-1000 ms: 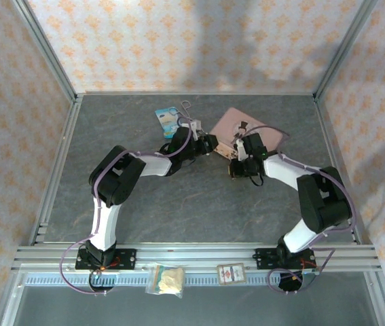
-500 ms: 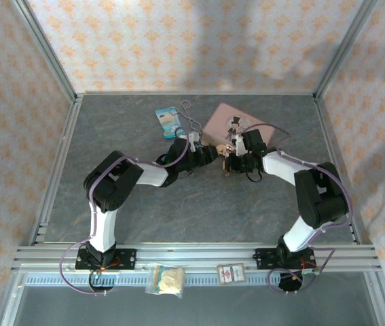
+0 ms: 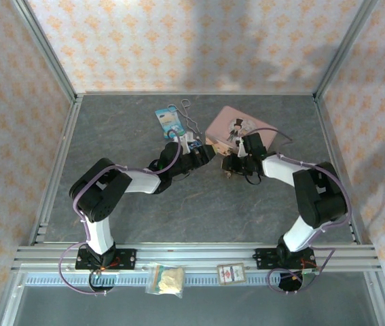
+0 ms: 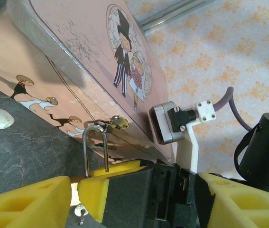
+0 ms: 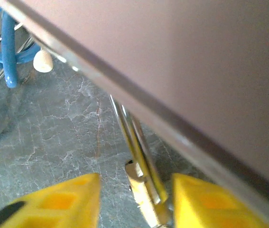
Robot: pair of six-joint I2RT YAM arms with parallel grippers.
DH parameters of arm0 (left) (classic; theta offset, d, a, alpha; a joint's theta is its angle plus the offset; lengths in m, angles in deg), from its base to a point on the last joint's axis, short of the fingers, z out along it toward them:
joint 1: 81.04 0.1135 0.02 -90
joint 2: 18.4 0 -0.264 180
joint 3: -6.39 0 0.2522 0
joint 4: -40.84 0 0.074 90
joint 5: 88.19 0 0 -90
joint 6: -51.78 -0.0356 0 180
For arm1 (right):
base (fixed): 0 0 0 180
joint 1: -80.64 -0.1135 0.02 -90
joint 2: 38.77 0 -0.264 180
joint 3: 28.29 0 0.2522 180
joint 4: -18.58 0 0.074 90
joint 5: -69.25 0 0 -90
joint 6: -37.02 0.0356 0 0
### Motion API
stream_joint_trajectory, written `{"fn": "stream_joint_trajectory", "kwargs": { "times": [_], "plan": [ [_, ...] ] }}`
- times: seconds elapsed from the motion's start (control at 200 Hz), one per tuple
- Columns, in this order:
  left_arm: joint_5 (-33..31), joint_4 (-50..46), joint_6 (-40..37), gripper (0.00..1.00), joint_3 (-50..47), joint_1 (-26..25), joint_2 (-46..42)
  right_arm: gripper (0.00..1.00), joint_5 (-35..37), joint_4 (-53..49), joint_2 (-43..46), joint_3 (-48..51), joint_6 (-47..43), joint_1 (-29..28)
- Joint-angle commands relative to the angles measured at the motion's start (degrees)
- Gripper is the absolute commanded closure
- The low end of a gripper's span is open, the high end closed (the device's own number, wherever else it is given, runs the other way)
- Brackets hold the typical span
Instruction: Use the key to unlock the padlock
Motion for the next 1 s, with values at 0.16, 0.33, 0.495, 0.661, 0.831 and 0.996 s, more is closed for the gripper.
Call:
{"fn": "stream_joint_trajectory", "kwargs": {
  "times": [0.16,0.33,0.495,0.661,0.831,0.996],
  "plan": [
    [-3.1,-6.9,-5.9,0.33,1.6,-2.4,-1.6,0.43,6.2,-6.2,11.6,-1.8,2.8,0.1],
    [-4.5,-11.1,-8.6,0.33,5.4,-3.7,2.5,0.39,11.9,-7.8,17.3,-2.8,3.8,0.5],
    [-2.8,-12.6,-10.0,0.38,10.5,-4.6,8.9,0.33,18.3,-6.9,20.7,-2.8,3.4,4.1],
    [-4.1,-21.3,-13.6,0.38,16.6,-6.0,12.4,0.3,19.4,-5.9,20.6,-2.8,1.5,10.6],
    [-8.1,-30.2,-18.3,0.36,21.8,-7.1,14.8,0.24,22.1,-1.5,19.9,0.0,2.9,13.4],
    [-9.4,-34.8,-20.7,0.41,26.1,-7.2,17.9,0.23,19.0,3.6,19.1,2.9,4.8,16.0]
  ]
}}
